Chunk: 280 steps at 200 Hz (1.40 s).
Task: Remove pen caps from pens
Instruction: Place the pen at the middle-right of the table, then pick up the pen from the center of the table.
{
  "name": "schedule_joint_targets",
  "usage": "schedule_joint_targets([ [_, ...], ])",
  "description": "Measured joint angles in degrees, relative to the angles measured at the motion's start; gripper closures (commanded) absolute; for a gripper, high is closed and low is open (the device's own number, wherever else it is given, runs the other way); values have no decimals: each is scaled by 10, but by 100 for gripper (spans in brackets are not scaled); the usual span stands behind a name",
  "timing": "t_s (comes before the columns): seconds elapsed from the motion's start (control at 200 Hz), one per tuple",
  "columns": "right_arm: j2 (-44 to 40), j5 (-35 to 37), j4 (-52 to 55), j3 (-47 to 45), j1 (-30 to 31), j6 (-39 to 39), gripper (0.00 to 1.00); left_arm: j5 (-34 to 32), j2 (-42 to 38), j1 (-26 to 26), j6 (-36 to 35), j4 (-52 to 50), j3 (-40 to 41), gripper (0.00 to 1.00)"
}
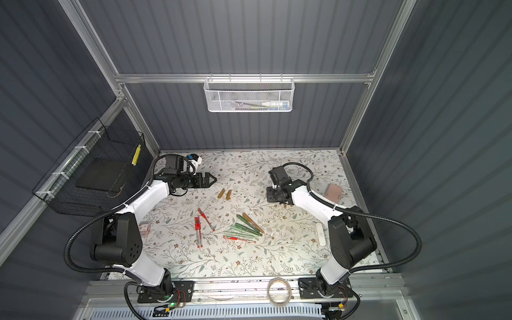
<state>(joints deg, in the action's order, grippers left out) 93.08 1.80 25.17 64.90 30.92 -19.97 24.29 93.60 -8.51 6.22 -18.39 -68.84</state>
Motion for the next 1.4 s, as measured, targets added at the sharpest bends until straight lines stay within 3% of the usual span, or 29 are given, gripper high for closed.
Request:
schedule_joint_targets([
  [0.465, 76, -54, 2, 0, 111, 9, 56, 2, 3, 3, 0, 0, -2, 0],
  [0.615, 81, -63, 2, 0, 116, 8, 61, 3, 7, 4, 0, 0, -3, 0],
  [0.866, 86, -75, -2, -3, 126, 7, 61, 3, 7, 4, 0, 0, -3, 0],
  [1.401, 103, -79, -18, -38, 133, 3, 69, 4, 7, 4, 0, 0, -5, 0],
])
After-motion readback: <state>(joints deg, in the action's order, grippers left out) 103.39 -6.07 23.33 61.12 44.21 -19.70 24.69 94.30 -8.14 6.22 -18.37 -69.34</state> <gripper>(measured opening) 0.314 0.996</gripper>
